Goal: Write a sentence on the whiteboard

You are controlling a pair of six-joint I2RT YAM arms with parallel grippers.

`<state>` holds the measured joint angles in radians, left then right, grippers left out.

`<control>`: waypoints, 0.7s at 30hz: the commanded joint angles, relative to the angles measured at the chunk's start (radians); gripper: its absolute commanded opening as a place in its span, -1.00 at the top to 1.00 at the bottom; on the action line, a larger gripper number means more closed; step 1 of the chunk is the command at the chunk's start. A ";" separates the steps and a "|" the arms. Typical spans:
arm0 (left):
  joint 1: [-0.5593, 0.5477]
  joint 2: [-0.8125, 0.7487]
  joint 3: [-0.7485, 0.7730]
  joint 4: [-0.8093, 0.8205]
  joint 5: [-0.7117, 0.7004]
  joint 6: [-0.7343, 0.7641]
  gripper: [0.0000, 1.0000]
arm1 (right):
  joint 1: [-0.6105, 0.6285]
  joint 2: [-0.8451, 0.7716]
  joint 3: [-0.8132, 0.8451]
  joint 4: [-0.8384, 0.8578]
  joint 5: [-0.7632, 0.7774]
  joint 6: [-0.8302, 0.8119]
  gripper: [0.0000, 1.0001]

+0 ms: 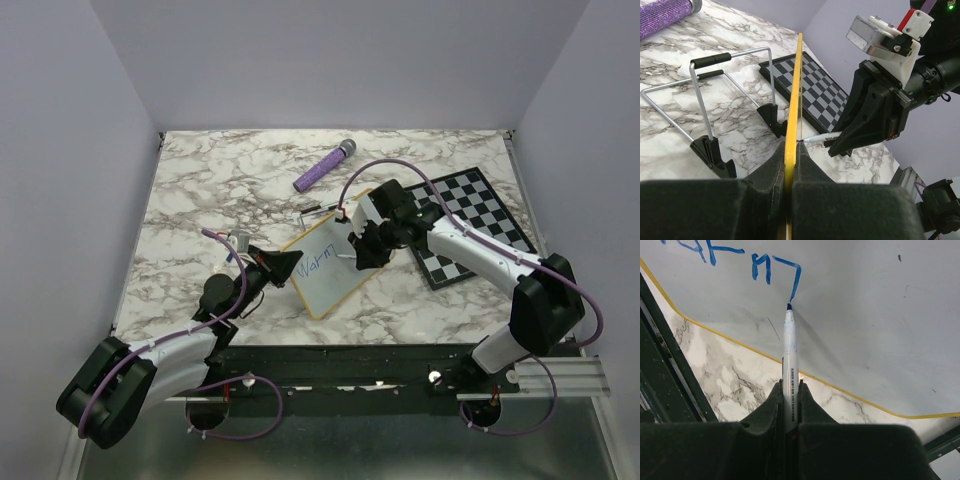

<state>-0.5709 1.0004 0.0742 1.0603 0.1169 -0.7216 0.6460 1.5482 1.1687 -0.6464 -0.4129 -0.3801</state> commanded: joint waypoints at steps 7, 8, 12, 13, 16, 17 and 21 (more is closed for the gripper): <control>-0.003 0.015 0.003 0.020 0.026 0.036 1.00 | -0.006 -0.051 0.040 -0.021 -0.084 -0.014 0.99; -0.004 0.012 0.003 0.018 0.026 0.034 1.00 | -0.008 -0.065 0.049 -0.021 -0.087 -0.010 0.99; -0.003 0.000 -0.001 0.006 0.026 0.037 1.00 | -0.028 -0.085 0.057 -0.007 -0.107 -0.008 0.99; -0.003 -0.002 -0.001 0.003 0.024 0.039 1.00 | -0.031 -0.083 0.052 -0.001 -0.112 -0.008 0.99; -0.004 -0.005 -0.002 0.001 0.026 0.040 1.00 | -0.032 -0.070 0.034 0.007 -0.125 -0.016 0.99; -0.003 -0.003 -0.004 0.004 0.023 0.039 1.00 | -0.032 -0.066 0.036 0.008 -0.124 -0.016 0.99; -0.003 -0.003 -0.007 0.015 0.026 0.037 1.00 | -0.032 -0.054 0.043 0.014 -0.092 -0.005 0.99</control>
<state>-0.5709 1.0061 0.0742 1.0668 0.1173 -0.7219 0.6140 1.4796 1.2022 -0.6453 -0.5026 -0.3866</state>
